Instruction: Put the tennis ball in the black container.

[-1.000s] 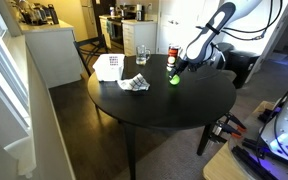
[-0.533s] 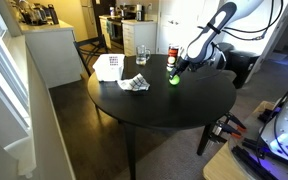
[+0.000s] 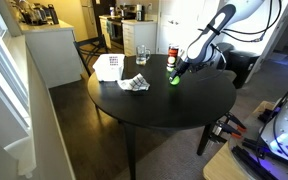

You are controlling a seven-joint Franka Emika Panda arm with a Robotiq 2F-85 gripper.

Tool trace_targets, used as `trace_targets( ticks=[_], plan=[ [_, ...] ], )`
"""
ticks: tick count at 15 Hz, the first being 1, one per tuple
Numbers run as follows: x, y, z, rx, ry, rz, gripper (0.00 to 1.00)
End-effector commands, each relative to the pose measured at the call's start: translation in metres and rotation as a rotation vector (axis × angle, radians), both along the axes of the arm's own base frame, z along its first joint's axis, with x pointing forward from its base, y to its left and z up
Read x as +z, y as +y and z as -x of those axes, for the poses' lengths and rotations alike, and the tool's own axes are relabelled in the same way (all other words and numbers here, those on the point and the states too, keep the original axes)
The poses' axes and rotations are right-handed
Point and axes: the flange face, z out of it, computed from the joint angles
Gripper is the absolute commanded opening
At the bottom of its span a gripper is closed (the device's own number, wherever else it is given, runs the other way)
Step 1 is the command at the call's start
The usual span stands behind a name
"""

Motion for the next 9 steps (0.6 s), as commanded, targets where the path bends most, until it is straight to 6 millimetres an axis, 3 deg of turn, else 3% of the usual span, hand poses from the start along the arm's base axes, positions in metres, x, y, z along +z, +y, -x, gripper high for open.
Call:
trace_targets(
  ticks=[1, 5, 9],
  plan=[
    [-0.002, -0.007, 0.004, 0.018, -0.003, -0.009, 0.73],
    [-0.001, -0.01, 0.004, 0.019, -0.003, -0.012, 0.47],
    [0.01, -0.01, 0.006, 0.017, -0.019, -0.011, 0.43]
  ],
)
